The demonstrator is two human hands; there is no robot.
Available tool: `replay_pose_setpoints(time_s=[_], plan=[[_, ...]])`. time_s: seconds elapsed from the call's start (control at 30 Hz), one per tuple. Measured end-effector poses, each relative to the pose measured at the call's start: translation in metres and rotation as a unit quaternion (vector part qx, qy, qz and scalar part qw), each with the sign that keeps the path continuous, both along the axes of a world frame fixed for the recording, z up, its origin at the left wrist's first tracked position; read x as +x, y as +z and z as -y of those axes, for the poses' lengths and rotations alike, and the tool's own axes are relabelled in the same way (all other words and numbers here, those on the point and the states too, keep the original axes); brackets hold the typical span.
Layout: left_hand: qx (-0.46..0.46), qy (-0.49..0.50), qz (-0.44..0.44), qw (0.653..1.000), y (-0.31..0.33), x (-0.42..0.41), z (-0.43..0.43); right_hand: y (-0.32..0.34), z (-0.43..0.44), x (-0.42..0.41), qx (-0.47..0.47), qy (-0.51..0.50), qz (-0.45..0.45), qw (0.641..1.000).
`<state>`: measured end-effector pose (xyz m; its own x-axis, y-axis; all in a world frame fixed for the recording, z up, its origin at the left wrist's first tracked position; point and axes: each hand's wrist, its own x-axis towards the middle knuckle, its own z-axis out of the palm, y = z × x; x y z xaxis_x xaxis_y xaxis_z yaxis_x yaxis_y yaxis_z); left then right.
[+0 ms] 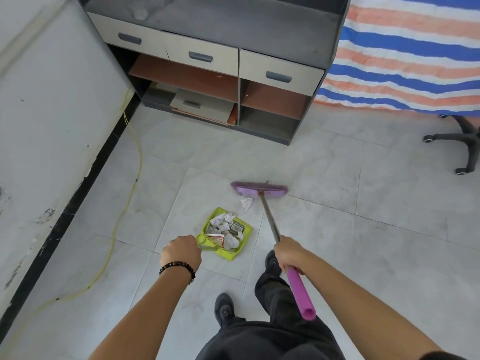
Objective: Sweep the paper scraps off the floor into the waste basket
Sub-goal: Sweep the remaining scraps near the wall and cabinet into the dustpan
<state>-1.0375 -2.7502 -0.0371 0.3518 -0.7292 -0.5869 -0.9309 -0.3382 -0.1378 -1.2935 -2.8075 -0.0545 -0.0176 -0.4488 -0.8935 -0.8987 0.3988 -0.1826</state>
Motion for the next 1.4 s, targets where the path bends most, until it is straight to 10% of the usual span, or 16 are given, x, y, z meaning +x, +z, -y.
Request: replay_pose_setpoints(time_s=[0.43,0.73,0.9,1.4], plan=[[-0.015,0.075,-0.047,0.996,0.012,0.004,-0.011,0.088,0.015,-0.052,0.130,-0.307,0.144,0.932],[0.047,0.357,-0.286,0.888,0.000,0.032,-0.027,0.024,-0.011,0.025,-0.007,0.084,0.026,0.996],[0.105,0.404,-0.359,0.835,0.000,0.039,-0.030,0.015,-0.056,0.042,0.039,-0.024,0.034,0.998],[0.065,0.373,-0.392,0.838,-0.009,0.008,-0.063,0.062,-0.146,0.031,0.091,-0.185,0.130,0.970]])
